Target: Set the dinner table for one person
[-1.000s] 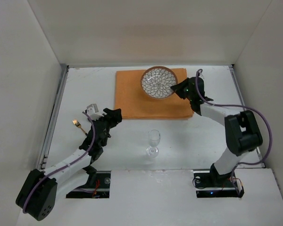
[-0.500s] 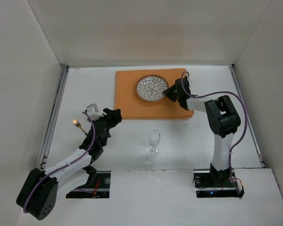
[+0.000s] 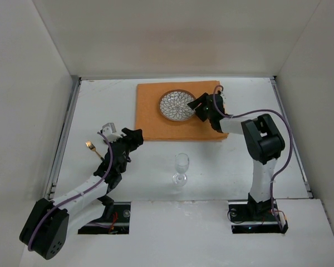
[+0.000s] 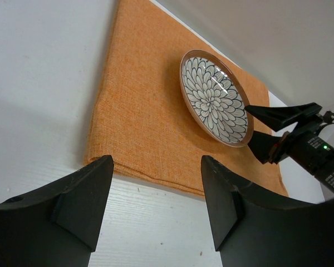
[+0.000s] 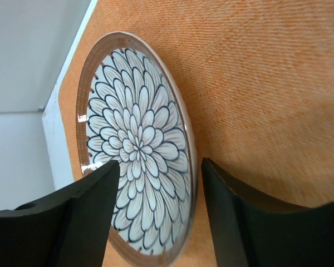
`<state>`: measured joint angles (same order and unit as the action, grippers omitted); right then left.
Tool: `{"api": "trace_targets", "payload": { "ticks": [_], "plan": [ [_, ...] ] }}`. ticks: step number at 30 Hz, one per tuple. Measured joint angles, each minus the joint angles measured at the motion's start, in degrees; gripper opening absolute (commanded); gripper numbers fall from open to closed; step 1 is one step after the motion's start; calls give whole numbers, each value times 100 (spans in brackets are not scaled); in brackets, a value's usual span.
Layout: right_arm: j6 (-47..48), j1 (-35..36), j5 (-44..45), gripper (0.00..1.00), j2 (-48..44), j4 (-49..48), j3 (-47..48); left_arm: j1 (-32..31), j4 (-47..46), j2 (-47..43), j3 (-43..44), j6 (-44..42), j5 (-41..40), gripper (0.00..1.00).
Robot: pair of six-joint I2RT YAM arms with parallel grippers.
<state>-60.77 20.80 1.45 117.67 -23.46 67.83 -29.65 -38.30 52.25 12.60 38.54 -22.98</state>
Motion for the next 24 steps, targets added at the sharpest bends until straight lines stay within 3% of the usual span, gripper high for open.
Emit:
{"api": "trace_targets", "payload": {
  "ticks": [7,9,13,14,16,21,24],
  "plan": [
    [693,22,428,73,-1521,247,-876,0,2,0,0,2,4,62],
    [1049,44,599,70,-2227,413,-1163,-2,2,0,0,4,7,62],
    [1932,280,859,24,-3875,1108,-1626,-61,0,28,0,4,7,62],
    [2162,442,885,16,-4308,1410,-1659,-72,-2,63,0,7,7,62],
    [2603,970,940,10,-5139,2146,-1574,-111,-2,186,0,11,7,62],
    [3348,2780,1043,13,-6220,4271,-409,-201,0,498,2,28,22,62],
    [3552,3508,1147,24,-6155,5383,448,-238,0,540,2,31,22,62]
  ]
}}
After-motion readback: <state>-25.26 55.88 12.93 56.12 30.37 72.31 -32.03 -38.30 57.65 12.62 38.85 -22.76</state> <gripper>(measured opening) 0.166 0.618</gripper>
